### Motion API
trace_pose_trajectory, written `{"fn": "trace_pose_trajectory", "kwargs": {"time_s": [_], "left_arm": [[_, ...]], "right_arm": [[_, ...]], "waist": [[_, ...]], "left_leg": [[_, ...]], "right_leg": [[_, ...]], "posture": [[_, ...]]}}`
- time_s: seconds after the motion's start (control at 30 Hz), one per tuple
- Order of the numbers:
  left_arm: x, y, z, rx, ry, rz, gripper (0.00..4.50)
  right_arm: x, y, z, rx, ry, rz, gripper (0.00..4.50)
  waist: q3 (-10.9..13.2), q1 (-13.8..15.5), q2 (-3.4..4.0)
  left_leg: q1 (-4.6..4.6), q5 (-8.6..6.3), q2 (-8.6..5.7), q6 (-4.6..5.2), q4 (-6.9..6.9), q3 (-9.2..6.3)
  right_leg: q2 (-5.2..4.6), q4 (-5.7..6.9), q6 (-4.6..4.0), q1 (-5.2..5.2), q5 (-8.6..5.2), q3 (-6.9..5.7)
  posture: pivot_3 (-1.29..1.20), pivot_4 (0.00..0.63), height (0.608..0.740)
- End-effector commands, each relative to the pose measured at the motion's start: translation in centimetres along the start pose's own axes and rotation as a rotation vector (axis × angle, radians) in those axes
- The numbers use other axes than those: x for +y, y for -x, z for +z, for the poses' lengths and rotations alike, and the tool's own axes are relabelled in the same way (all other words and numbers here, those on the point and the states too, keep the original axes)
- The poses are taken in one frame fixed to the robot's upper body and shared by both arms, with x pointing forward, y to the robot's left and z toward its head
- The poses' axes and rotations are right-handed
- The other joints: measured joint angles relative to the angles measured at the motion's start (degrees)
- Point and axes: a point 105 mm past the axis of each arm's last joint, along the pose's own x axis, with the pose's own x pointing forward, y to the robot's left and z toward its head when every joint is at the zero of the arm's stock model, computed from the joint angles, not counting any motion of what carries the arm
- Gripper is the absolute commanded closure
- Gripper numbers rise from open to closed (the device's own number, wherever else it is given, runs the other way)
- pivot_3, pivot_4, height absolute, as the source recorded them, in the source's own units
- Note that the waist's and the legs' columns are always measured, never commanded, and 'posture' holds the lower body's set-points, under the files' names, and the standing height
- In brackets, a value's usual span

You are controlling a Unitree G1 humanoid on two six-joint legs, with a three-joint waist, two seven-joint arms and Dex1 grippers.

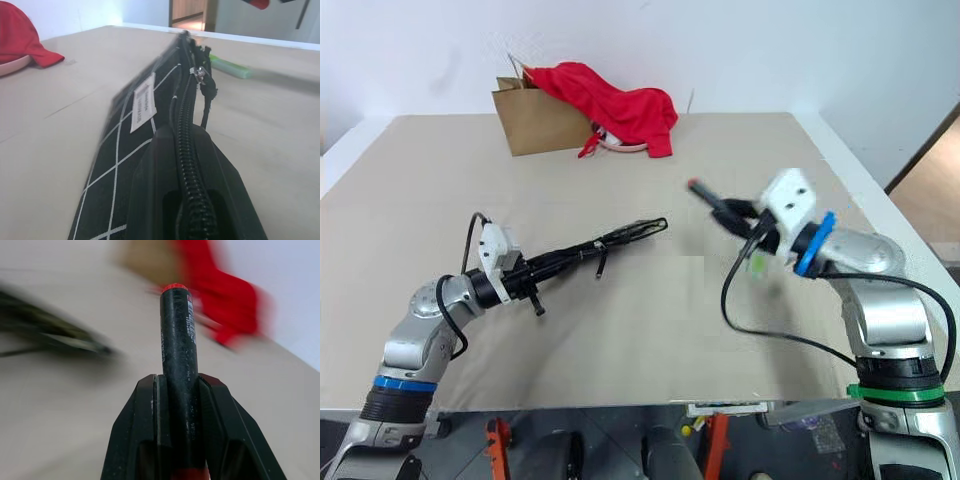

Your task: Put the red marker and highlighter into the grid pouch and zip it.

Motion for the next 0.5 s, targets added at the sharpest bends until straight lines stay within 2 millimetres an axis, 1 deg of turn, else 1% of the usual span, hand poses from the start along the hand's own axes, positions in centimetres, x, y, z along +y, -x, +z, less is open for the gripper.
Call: {"fn": "trace_pose_trajectory", "kwargs": {"time_s": [0.03,0.23,0.33,0.5], "left_arm": [[-0.1,0.3,1.4,-0.046,-0.058,-0.018,4.5],[-0.4,0.4,1.0,-0.033,-0.077,-0.041,4.5],[-0.4,0.5,0.8,-0.028,-0.081,-0.047,4.5],[-0.6,0.6,0.5,-0.014,-0.097,-0.062,4.5]], "right_arm": [[0.5,0.0,0.7,0.028,0.145,0.084,3.99],[0.3,-0.3,0.3,0.062,0.271,0.137,3.99],[-0.1,-0.7,0.2,0.06,0.307,0.137,3.99],[0.1,-1.3,-0.4,0.081,0.378,0.184,3.99]], "waist": [[0.0,0.0,0.0],[0.0,0.0,-0.01],[0.0,0.0,-0.01],[0.0,0.0,0.0]], "left_leg": [[-0.02,0.0,-0.04,0.0,0.02,0.01],[-0.05,0.01,-0.07,-0.01,0.15,0.12],[-0.04,0.01,-0.04,-0.01,0.15,0.1],[-0.03,0.01,0.0,-0.01,0.09,0.07]], "right_leg": [[-0.07,0.0,0.01,0.0,0.01,0.01],[-0.12,-0.05,0.14,0.0,0.06,0.11],[-0.06,-0.05,0.1,-0.01,0.07,0.07],[-0.01,-0.03,-0.08,-0.03,0.09,0.03]], "posture": [[0.0,0.15,0.74],[0.0,0.15,0.74],[0.0,0.15,0.74],[0.0,0.15,0.74]]}}
